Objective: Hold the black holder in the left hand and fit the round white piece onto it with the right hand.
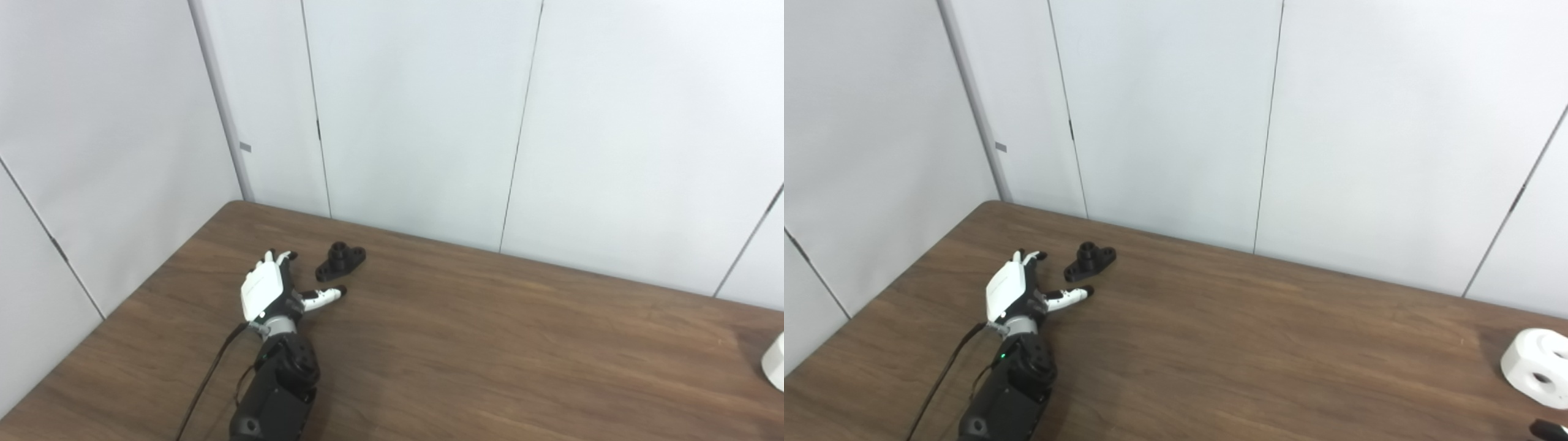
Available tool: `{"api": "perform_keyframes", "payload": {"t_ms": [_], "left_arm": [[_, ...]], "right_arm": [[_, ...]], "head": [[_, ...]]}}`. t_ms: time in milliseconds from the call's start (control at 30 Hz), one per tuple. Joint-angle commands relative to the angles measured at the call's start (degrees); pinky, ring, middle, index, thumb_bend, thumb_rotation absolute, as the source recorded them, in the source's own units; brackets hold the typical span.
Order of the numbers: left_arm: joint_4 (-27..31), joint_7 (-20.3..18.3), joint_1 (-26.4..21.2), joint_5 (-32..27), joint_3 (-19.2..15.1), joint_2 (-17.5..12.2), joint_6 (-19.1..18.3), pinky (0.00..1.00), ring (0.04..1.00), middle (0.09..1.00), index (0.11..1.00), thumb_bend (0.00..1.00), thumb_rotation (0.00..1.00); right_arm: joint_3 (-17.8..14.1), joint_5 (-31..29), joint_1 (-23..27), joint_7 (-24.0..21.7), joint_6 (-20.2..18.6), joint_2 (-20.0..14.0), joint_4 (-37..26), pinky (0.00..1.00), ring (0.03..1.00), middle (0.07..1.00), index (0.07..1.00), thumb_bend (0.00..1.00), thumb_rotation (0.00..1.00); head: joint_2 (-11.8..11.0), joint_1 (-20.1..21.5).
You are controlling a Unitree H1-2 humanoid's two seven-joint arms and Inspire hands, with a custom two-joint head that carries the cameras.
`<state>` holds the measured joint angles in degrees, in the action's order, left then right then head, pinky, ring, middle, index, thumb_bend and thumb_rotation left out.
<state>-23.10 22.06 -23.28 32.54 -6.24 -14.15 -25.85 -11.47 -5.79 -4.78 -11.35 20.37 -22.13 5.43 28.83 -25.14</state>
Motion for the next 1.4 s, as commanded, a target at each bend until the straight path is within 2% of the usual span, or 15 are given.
{"api": "perform_keyframes", "payload": {"t_ms": [0, 200, 533, 867, 1100, 1267, 1367], "left_arm": [[-1.90, -0.59, -2.14, -1.55, 0.53, -0.78, 0.31, 1.00, 1.000, 1.000, 0.844, 0.99, 0.33], [-4.67, -1.43, -3.69, -1.31, 2.46, -1.63, -0.61, 1.00, 1.000, 1.000, 0.813, 1.00, 0.33], [-6.87, -0.32, -4.99, -0.94, 5.91, -1.75, -0.42, 1.00, 1.000, 1.000, 0.746, 1.00, 0.36], [-7.35, -0.61, -5.84, -1.31, 8.27, -1.07, -0.69, 1.00, 1.000, 1.000, 0.737, 1.00, 0.36], [-9.12, 0.30, -6.13, -1.66, 9.93, -0.17, 0.52, 1.00, 1.000, 1.000, 0.729, 1.00, 0.37], [-10.00, 1.14, -6.10, -1.80, 10.66, -0.05, 1.76, 1.00, 1.000, 1.000, 0.690, 0.99, 0.32], [-10.39, 1.63, -5.96, -2.04, 10.51, 0.16, 2.44, 1.00, 1.000, 1.000, 0.664, 0.97, 0.28]], "right_arm": [[0.55, -1.22, -3.74, 0.05, 0.61, 1.67, 1.78, 0.58, 0.741, 0.789, 0.750, 0.97, 0.71], [0.50, -0.46, -4.33, 0.31, 1.18, 1.66, 1.15, 0.58, 0.738, 0.785, 0.750, 0.98, 0.74], [0.51, -0.60, -5.30, 0.35, 1.05, 2.10, -0.20, 0.56, 0.726, 0.775, 0.736, 1.00, 0.74], [0.68, -1.43, -6.08, 0.12, 0.06, 2.45, -1.59, 0.55, 0.712, 0.764, 0.728, 1.00, 0.74], [0.67, -0.80, -6.69, 0.47, 0.22, 2.78, -2.51, 0.55, 0.718, 0.766, 0.730, 1.00, 0.74], [0.73, -0.60, -6.81, 0.44, 1.01, 2.85, -2.33, 0.55, 0.716, 0.767, 0.731, 1.00, 0.75], [0.74, -1.06, -7.02, 0.41, -0.12, 2.99, -3.09, 0.55, 0.714, 0.763, 0.726, 1.00, 0.74]], "head": [[0.12, 0.31], [0.51, 0.73], [0.57, 1.46], [0.86, 1.90], [0.95, 2.65], [0.89, 2.89], [0.84, 3.16]]}}
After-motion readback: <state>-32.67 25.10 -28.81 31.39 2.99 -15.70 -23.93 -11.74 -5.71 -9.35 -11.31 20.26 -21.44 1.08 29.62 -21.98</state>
